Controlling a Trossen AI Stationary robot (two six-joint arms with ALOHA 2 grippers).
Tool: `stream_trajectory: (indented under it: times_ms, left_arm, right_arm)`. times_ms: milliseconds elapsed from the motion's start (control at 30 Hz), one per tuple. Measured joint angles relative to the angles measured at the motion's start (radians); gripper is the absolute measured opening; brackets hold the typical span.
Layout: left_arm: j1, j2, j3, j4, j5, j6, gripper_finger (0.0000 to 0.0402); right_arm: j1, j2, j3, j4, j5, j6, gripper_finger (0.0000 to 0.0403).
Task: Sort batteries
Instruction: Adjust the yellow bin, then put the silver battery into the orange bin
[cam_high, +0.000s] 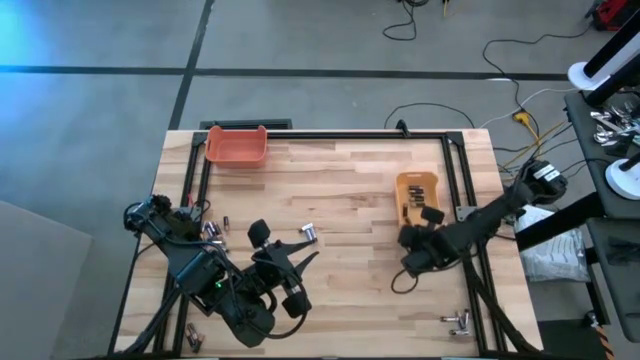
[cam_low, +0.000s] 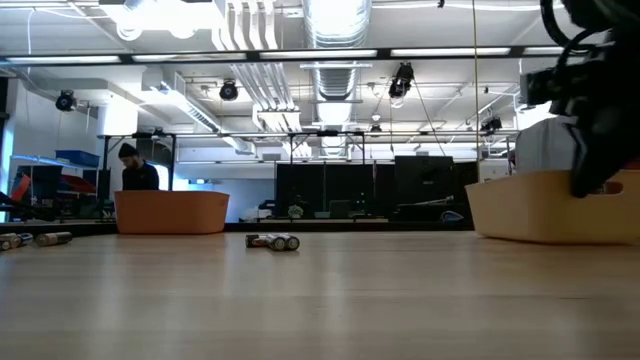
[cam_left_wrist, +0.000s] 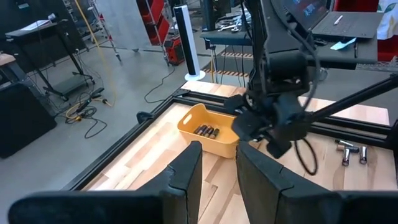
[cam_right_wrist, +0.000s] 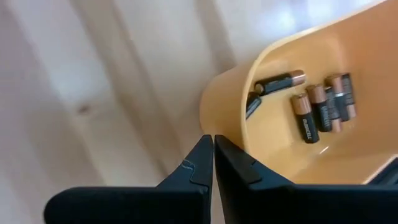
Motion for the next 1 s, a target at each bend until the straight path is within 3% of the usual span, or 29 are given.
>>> stream_trajectory:
  times_ms: [133,267,400,533,733,1000]
  left_arm:
    - [-0.009,0.0,0.0,0.0,0.002,-0.009,0.008]
    - [-0.02,0.0,-0.009,0.0,0.002,-0.031,0.008]
    - [-0.029,0.0,-0.024,0.005,0.0,-0.057,0.008]
    - [-0.03,0.0,-0.05,0.044,-0.001,-0.059,0.008]
    - [-0.029,0.0,-0.102,0.154,-0.001,-0.058,0.008]
    - [-0.029,-0.001,-0.07,0.3,0.018,0.068,0.008]
  right_arm:
    - [-0.055,-0.008,0.0,0.002,0.028,-0.002,0.0009]
    - [-0.071,-0.021,0.0,-0.003,-0.069,-0.045,0.0009]
    - [-0.011,-0.002,0.0,-0.121,-0.216,-0.039,0.0009]
    - [0.1,0.04,0.002,-0.152,-0.294,-0.064,0.0009]
    - [0.16,0.203,-0.004,-0.169,-0.388,-0.121,0.0009]
    - [0.156,0.431,0.083,-0.201,-0.372,-0.346,0.0009]
